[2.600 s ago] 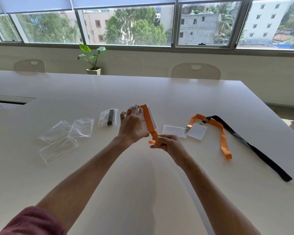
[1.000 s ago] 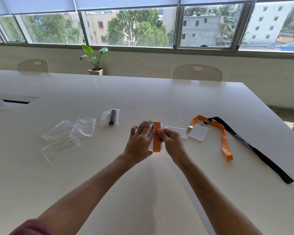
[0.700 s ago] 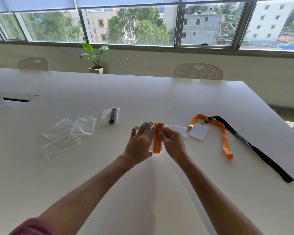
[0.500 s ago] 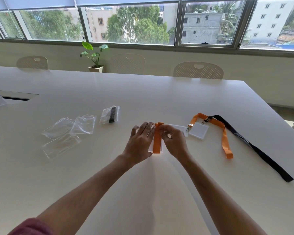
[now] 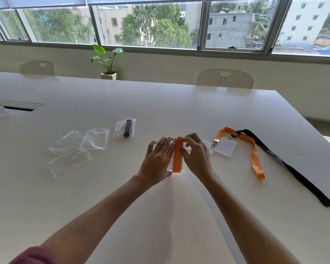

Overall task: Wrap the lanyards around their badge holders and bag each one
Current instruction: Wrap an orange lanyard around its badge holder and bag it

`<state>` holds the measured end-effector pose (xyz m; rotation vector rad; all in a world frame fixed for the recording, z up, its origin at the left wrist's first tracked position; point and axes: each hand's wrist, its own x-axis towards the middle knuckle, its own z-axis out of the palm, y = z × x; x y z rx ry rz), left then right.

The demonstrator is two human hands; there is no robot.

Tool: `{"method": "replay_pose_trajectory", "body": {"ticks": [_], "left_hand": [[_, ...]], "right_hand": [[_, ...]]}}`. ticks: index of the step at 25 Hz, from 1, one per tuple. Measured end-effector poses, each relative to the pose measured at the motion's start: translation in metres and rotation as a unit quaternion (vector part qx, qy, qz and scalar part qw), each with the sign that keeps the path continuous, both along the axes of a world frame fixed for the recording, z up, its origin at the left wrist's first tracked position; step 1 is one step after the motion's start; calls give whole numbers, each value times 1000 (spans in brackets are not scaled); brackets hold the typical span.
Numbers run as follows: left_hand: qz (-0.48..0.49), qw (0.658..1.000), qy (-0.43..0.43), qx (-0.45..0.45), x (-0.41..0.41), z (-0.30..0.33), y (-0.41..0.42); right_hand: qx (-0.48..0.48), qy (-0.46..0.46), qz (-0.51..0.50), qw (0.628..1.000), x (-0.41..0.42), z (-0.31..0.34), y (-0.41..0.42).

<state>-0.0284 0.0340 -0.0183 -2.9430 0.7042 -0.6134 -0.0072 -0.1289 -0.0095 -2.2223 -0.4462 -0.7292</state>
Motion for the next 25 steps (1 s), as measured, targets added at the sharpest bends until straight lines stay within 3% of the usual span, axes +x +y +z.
{"method": "replay_pose_trajectory", "body": {"ticks": [6, 12, 19, 25], "left_hand": [[-6, 1000, 1, 12, 0, -2, 0], [-20, 1000, -5, 19, -1, 2, 2], [-30, 999, -16, 21, -3, 5, -1], [-45, 999, -13, 17, 0, 4, 2]], "right_hand": [[8, 25, -13, 1000, 6, 1, 2], [69, 129, 18, 989, 15, 8, -2], [66, 95, -11, 993, 15, 13, -3], [142, 135, -20, 980, 15, 17, 0]]}}
